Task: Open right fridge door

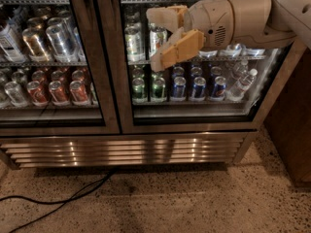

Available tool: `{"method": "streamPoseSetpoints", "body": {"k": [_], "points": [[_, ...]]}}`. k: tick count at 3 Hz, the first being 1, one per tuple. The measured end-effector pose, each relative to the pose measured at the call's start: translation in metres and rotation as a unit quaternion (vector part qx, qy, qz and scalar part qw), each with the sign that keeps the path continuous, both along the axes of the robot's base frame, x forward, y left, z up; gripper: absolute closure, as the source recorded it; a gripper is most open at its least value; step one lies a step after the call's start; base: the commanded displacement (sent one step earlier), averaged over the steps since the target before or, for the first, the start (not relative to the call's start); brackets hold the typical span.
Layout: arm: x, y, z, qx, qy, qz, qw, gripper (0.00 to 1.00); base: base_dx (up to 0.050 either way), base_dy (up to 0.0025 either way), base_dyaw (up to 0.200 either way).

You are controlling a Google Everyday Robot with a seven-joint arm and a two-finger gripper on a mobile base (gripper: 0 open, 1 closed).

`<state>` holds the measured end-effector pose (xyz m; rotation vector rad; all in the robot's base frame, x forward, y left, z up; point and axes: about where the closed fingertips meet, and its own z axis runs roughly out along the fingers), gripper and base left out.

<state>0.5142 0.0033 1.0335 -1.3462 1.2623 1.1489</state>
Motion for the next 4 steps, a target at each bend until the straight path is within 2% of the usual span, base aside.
{"method": "streamPoseSetpoints", "body": {"k": [1,2,3,4], "points": [[-0.0015,0.0017,0.0016,0.038,0.002,0.024,0.9990,0.00,0.000,0.00000,0.000],[-0.0024,0.0022,0.0026,0.059,0.003,0.037,0.9976,0.00,0.000,0.00000,0.000],[-0.0024,0.0022,0.0026,0.059,0.003,0.037,0.9976,0.00,0.039,0.00241,0.124],[-0.0024,0.0022,0.0026,0.059,0.003,0.037,0.9976,0.00,0.000,0.00000,0.000]]}}
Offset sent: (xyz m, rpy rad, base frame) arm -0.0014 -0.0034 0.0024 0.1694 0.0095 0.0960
